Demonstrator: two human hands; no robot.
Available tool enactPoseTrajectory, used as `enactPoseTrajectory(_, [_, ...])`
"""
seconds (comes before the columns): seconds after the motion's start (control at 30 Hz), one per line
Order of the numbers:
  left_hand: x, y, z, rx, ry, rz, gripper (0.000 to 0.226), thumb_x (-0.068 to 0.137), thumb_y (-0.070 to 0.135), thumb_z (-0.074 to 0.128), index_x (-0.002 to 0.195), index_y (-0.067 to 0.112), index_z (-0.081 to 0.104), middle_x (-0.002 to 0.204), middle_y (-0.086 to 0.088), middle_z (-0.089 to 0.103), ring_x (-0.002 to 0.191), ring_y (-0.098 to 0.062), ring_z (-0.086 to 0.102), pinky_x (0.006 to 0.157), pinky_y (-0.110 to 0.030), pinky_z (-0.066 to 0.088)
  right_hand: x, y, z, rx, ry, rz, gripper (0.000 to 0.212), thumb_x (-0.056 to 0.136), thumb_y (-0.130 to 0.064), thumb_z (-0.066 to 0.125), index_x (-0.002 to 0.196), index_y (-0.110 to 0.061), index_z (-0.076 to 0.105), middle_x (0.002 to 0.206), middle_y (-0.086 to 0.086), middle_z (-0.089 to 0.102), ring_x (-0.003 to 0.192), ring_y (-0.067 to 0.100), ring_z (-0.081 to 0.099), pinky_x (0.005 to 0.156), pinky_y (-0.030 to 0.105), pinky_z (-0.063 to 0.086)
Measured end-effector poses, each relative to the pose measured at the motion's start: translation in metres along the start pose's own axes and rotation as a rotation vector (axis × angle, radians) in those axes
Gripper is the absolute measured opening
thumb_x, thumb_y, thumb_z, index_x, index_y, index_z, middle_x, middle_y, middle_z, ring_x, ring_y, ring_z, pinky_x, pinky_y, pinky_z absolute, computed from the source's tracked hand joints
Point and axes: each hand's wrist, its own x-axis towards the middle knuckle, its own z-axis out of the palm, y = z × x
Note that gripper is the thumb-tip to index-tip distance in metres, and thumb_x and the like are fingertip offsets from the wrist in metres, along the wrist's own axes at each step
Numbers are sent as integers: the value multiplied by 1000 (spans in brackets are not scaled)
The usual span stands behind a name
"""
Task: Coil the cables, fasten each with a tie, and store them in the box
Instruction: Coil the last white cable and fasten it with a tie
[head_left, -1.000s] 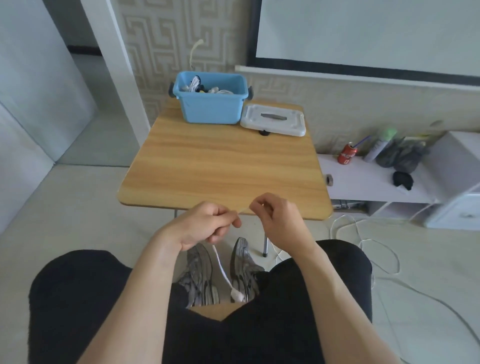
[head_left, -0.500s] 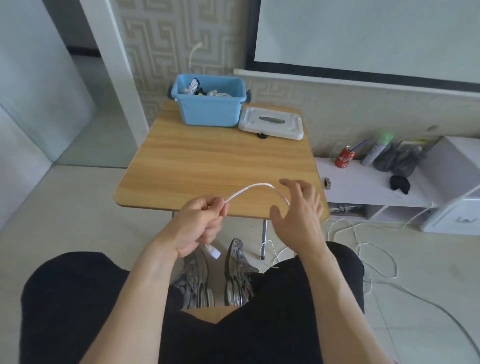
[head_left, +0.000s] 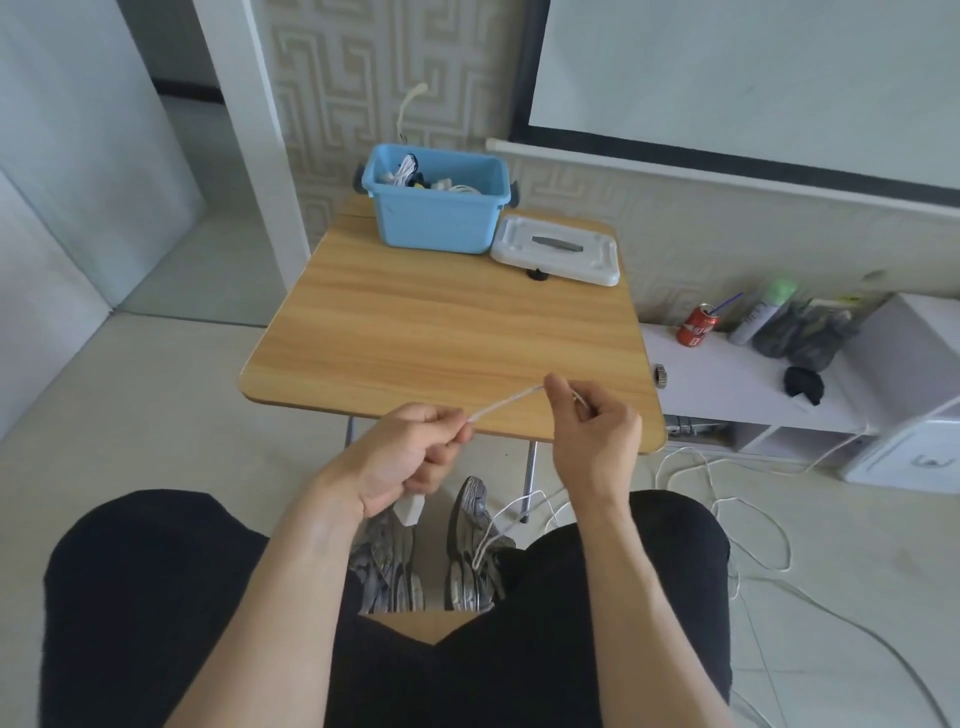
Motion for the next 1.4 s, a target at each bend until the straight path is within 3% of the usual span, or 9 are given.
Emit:
enactPoseTrajectory(0.23, [4, 8, 1, -848, 264, 367, 29, 106, 12, 31, 91, 12, 55, 60, 7, 31, 49, -10, 26, 50, -22, 28, -50, 26, 23, -132, -577, 80, 26, 105, -27, 51, 93, -22, 74, 63, 0, 59, 52, 13, 48, 52, 30, 40])
enactPoseTrajectory(0.43, [9, 4, -13, -605, 521, 420, 33, 99, -9, 27, 89, 11, 51, 70, -1, 49, 62, -15, 45, 65, -26, 37, -75, 15, 37, -450, -961, 82, 33, 106, -27, 46, 89, -12, 70, 75, 2, 73, 56, 5, 62, 62, 25, 51])
enactPoseTrajectory(0.53, [9, -7, -15, -412, 544, 323, 28, 101, -10, 32, 89, 3, 55, 72, -3, 52, 61, -16, 48, 67, -29, 40, -75, 5, 34, -423, -918, 105, 35, 103, -25, 51, 78, -11, 71, 68, 3, 74, 54, 7, 68, 58, 19, 49])
enactPoseTrajectory(0.67, [13, -17, -15, -209, 578, 241, 23, 100, -6, 39, 90, 0, 58, 69, 4, 63, 63, -17, 51, 77, -35, 40, -75, -2, 30, -393, -876, 54, 31, 93, -33, 67, 70, -15, 76, 60, 2, 71, 58, 27, 67, 59, 32, 59])
enactPoseTrajectory(0.93, [19, -8, 13, -648, 596, 371, 31, 107, 10, 34, 82, 10, 53, 68, 0, 44, 60, -16, 46, 67, -30, 41, -74, 7, 34, -497, -835, 15, 25, 89, -31, 70, 71, -15, 77, 65, 1, 71, 54, 15, 59, 57, 26, 53])
enactPoseTrajectory(1.03, [17, -10, 14, -601, 517, 366, 30, 106, 2, 31, 100, 3, 60, 67, 0, 45, 62, -16, 43, 67, -29, 39, -75, 5, 32, -412, -740, 26, 20, 89, -33, 68, 78, -19, 77, 69, 2, 71, 63, 18, 63, 62, 32, 52])
enactPoseTrajectory(1.17, [19, -11, 15, -430, 521, 368, 33, 107, -1, 30, 117, 4, 61, 65, 4, 45, 57, -12, 38, 61, -25, 34, -72, 0, 32, -279, -595, 22, 13, 92, -25, 66, 85, -24, 77, 71, -5, 71, 65, 13, 63, 61, 26, 49])
enactPoseTrajectory(1.27, [17, -13, 15, -129, 552, 337, 31, 108, 10, 35, 92, 3, 61, 71, 7, 53, 59, -16, 43, 62, -26, 34, -72, -5, 30, -216, -561, -13, 13, 93, -22, 67, 90, -25, 79, 74, -15, 73, 71, 3, 67, 61, 12, 47])
enactPoseTrajectory(1.4, [13, -19, 12, 477, 525, 194, 33, 104, 8, 40, 74, -1, 51, 93, 7, 66, 76, -13, 60, 64, -16, 43, -72, -9, 26, -158, -495, -63, 15, 93, -19, 68, 92, -28, 80, 76, -21, 73, 68, 5, 67, 61, 15, 48])
